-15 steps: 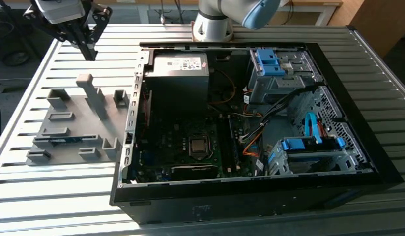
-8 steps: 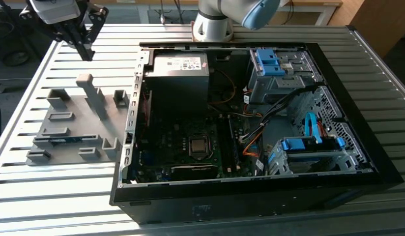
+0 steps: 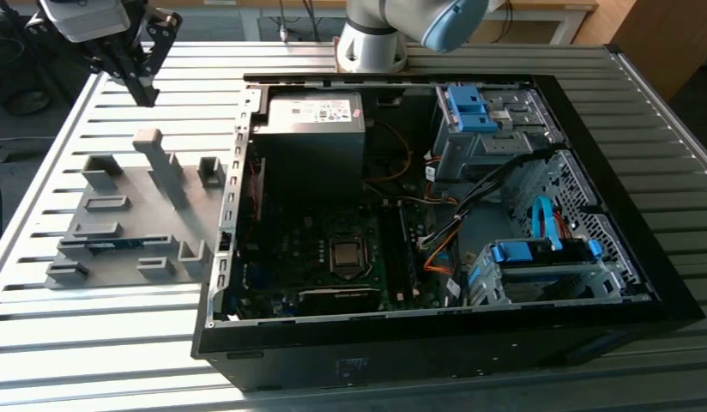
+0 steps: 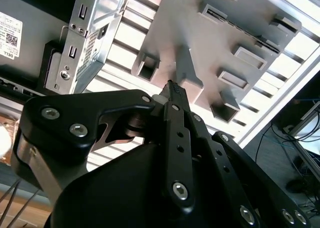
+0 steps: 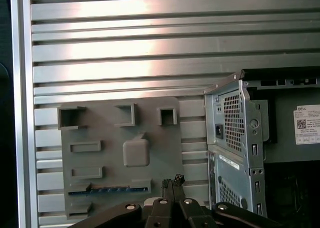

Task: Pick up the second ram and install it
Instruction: 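Reach for the second ram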

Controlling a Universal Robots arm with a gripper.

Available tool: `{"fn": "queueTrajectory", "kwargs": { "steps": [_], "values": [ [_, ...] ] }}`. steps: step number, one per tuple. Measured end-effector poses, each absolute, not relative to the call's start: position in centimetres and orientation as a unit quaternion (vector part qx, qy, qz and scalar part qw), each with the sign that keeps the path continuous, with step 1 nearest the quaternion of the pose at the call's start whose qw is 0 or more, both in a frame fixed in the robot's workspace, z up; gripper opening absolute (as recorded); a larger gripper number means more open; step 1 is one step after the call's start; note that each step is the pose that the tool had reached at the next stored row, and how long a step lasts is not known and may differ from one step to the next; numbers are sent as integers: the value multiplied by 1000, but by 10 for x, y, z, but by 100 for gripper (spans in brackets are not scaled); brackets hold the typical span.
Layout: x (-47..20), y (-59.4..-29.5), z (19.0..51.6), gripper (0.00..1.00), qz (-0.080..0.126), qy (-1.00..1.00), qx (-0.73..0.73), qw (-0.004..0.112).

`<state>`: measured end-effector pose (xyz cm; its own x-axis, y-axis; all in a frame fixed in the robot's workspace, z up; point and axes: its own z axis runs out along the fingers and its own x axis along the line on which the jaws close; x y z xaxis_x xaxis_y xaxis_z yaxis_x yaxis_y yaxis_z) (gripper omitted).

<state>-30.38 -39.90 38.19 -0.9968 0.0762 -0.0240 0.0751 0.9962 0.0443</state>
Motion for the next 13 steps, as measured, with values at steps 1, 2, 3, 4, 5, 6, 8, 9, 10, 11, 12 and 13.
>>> {"fn": "queueTrajectory", "kwargs": {
  "steps": [1,2,3,4,5,6,8,9,10,11,12,13],
  "values": [
    [-305,-399,382,11,22,999,38,13],
    [-305,-399,382,11,22,999,38,13],
    [-306,-399,382,11,22,999,38,13],
    [-307,-399,382,11,22,999,38,13],
    [-308,-399,382,11,22,999,38,13],
    [-308,-399,382,11,22,999,38,13],
    [-310,-399,381,11,22,999,38,13],
    [-311,-399,381,11,22,999,38,13],
    [-311,-399,381,11,22,999,38,13],
    [-312,-399,381,11,22,999,38,13],
    [-313,-399,381,11,22,999,38,13],
    [-314,-399,381,11,22,999,38,13]
  ]
}}
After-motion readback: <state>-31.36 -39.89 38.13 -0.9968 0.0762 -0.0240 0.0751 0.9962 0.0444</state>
